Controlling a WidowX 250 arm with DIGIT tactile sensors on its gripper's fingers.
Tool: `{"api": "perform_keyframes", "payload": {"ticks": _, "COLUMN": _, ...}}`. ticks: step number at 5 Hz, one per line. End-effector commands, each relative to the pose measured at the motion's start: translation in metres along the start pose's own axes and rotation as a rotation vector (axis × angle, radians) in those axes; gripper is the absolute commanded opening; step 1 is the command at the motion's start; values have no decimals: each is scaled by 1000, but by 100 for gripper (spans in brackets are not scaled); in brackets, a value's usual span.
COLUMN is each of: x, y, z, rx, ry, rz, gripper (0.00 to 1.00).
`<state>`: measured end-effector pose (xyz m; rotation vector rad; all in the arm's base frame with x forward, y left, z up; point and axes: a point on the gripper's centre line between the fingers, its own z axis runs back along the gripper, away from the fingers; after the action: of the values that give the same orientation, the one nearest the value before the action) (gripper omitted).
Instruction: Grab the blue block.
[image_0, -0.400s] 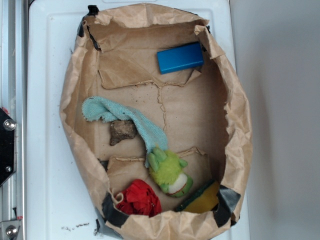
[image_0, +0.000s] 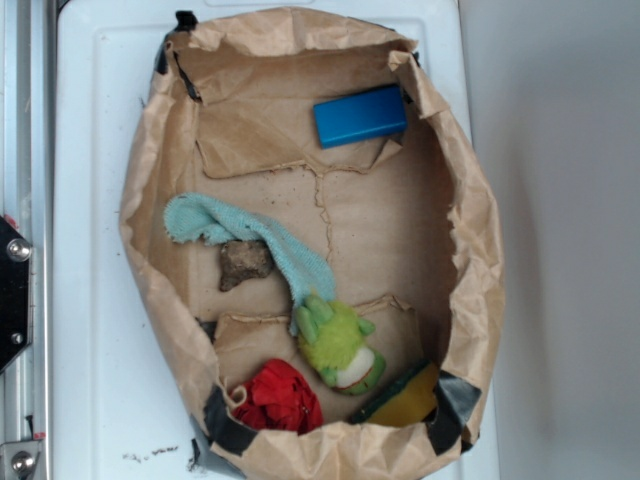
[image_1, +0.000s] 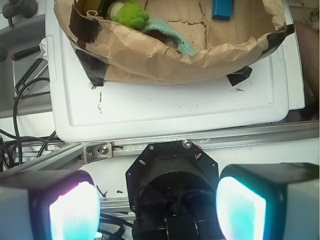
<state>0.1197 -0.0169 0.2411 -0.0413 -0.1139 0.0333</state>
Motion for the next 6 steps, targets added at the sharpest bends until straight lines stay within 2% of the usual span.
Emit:
{"api": "perform_keyframes", "payload": {"ticks": 1, "x": 71, "y": 29, "z": -20, "rx": 10, "ry": -115, "rz": 64, "gripper": 100}}
{"api": "perform_keyframes", "payload": {"ticks": 2, "x": 98, "y": 46, "z": -34, "rx": 1, "ry": -129, "rz": 69, "gripper": 100}}
{"api": "perform_keyframes", "payload": {"ticks": 3, "x": 119, "y": 67, "z": -52, "rx": 25, "ry": -139, "rz": 75, "gripper": 100}}
{"api": "perform_keyframes", "payload": {"ticks": 5, "x": 163, "y": 72, "z": -75, "rx": 61, "ry": -169, "rz": 129, "gripper": 100}}
{"api": "perform_keyframes", "payload": {"ticks": 6, "x": 174, "y": 69, "z": -88, "rx": 64, "ry": -186, "rz": 133, "gripper": 100}}
